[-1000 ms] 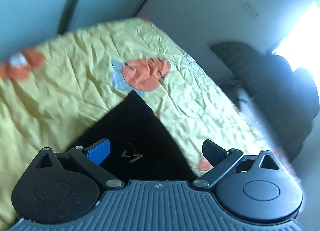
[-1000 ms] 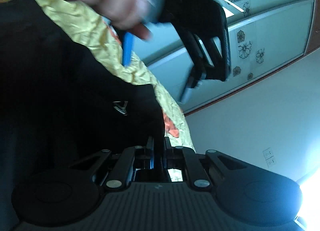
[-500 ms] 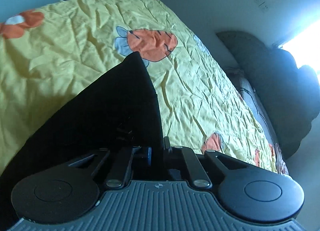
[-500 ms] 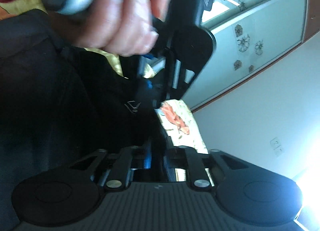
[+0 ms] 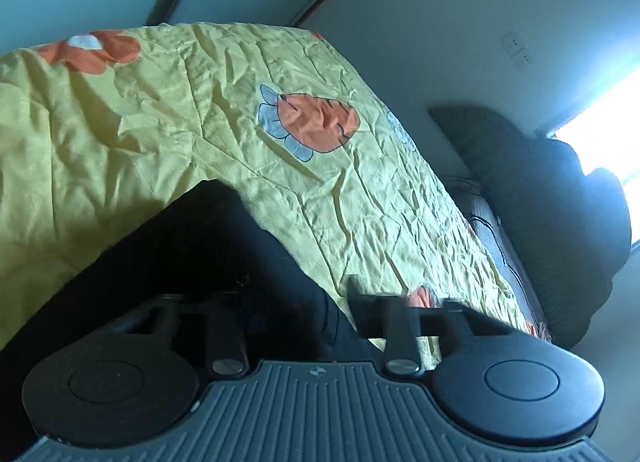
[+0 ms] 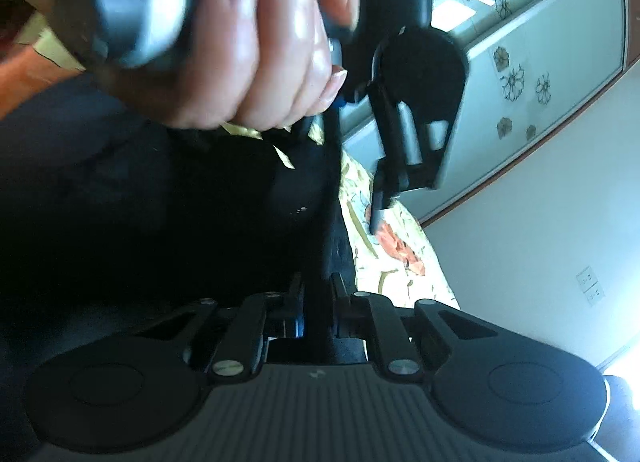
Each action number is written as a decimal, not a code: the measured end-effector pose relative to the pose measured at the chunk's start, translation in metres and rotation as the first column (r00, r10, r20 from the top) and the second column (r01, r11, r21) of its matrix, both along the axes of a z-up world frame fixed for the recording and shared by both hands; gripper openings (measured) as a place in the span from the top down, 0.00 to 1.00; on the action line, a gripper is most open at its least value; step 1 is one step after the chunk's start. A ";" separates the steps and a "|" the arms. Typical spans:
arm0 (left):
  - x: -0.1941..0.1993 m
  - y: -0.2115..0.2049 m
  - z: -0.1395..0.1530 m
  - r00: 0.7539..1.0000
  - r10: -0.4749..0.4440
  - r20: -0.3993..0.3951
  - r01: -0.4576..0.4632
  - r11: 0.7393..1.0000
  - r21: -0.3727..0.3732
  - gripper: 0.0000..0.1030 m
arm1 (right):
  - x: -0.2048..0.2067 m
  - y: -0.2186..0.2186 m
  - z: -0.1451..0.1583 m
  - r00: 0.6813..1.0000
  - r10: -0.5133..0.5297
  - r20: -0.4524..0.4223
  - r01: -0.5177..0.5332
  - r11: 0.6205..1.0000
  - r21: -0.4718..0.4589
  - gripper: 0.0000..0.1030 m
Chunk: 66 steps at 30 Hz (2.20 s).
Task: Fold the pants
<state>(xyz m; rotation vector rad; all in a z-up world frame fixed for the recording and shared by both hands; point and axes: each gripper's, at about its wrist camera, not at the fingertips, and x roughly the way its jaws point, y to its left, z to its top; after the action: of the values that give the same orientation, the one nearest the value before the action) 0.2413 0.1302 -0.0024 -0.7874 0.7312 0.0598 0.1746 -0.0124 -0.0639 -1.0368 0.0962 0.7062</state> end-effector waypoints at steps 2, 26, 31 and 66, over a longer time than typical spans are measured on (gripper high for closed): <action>-0.005 0.001 -0.001 1.000 0.003 0.003 -0.003 1.000 0.016 0.95 | 0.001 -0.006 0.002 0.999 -0.007 0.044 0.008 1.000 -0.016 0.88; -0.073 -0.017 0.029 0.983 -0.078 0.167 0.054 0.988 0.143 0.94 | 0.106 -0.090 0.015 0.980 -0.189 0.058 0.198 0.953 -0.231 0.58; -0.085 -0.013 0.026 0.983 -0.067 0.168 0.046 0.991 0.125 0.94 | 0.101 -0.080 0.026 0.978 -0.209 -0.026 0.200 0.962 -0.186 0.76; -0.110 0.021 0.005 0.993 -0.074 0.093 0.070 0.996 0.051 0.94 | -0.030 -0.103 0.039 0.933 -0.264 -0.247 0.297 0.948 0.110 0.97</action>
<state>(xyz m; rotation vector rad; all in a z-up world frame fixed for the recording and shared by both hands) 0.1309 0.1514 0.0023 -0.7126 0.6657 -0.0248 0.1450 -0.1149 -0.0247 -0.7776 0.3815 0.5587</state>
